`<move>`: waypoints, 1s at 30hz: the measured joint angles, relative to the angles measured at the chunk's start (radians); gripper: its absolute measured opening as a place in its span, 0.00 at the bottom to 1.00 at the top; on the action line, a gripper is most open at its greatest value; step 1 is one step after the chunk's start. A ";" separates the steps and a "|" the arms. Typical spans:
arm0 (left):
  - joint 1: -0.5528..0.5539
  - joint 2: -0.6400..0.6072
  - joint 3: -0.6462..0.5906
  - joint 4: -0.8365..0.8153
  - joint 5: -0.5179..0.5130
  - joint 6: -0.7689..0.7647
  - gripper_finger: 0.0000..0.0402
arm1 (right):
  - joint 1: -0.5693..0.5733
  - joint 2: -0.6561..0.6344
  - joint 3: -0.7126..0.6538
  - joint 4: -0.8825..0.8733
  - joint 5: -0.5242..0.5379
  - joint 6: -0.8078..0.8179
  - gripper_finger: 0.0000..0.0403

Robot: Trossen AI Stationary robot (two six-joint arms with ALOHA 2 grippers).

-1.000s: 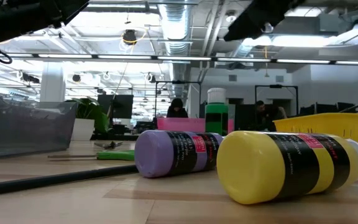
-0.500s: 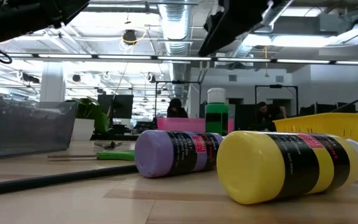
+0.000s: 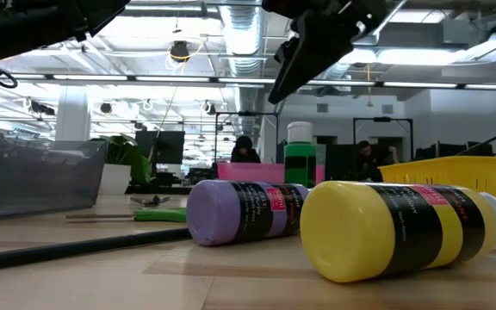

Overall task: Pick & Place Paint Supplies
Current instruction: Put the green paint bottle into the yellow bin

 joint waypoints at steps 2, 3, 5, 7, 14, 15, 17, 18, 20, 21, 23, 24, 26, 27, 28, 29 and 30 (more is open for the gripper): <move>0.000 0.003 0.000 0.002 0.000 0.000 0.74 | 0.001 0.000 -0.001 -0.004 -0.001 0.004 0.51; 0.000 0.004 0.000 0.002 0.000 0.000 0.74 | 0.001 0.000 -0.001 -0.004 -0.003 0.006 0.53; 0.000 0.006 0.000 0.004 0.000 0.002 0.74 | 0.001 0.000 -0.001 -0.012 -0.003 0.008 0.57; 0.000 0.007 0.000 0.003 0.000 0.002 0.74 | 0.000 0.000 -0.001 -0.022 -0.003 0.008 0.60; 0.000 0.007 0.000 0.004 0.000 0.004 0.74 | -0.013 0.015 -0.001 -0.056 0.002 0.018 0.62; 0.000 0.007 0.000 0.004 0.000 0.004 0.74 | -0.013 0.016 -0.003 -0.066 0.003 0.019 0.62; 0.000 0.007 0.000 0.004 0.000 0.003 0.74 | -0.013 0.026 0.000 -0.057 0.005 0.019 0.62; 0.000 0.007 0.000 0.004 0.000 0.003 0.74 | -0.013 0.037 0.002 -0.050 0.005 0.019 0.62; 0.000 0.007 0.000 0.004 0.000 0.004 0.74 | -0.016 0.055 -0.005 -0.083 0.005 0.019 0.62; 0.000 0.007 0.000 0.004 0.000 0.004 0.74 | -0.018 0.063 -0.005 -0.088 0.004 0.019 0.62; 0.000 0.007 0.000 0.004 0.000 0.004 0.74 | -0.019 0.074 0.000 -0.075 0.001 0.024 0.62; 0.000 0.007 0.000 0.004 0.000 0.004 0.74 | -0.021 0.075 -0.001 -0.091 0.000 0.025 0.62; 0.000 0.007 0.000 0.004 0.000 0.004 0.74 | -0.026 0.080 -0.002 -0.091 -0.014 0.026 0.62; 0.000 0.007 0.000 0.004 0.000 0.004 0.74 | -0.026 0.081 -0.002 -0.088 -0.018 0.027 0.62; 0.000 0.007 0.000 0.004 0.000 0.003 0.74 | -0.027 0.081 -0.002 -0.095 -0.018 0.031 0.62; 0.000 0.007 0.000 0.004 0.000 0.004 0.74 | -0.027 0.080 -0.002 -0.095 -0.018 0.032 0.62; 0.000 0.007 0.000 0.004 0.000 0.004 0.74 | -0.027 0.080 -0.002 -0.091 -0.018 0.032 0.62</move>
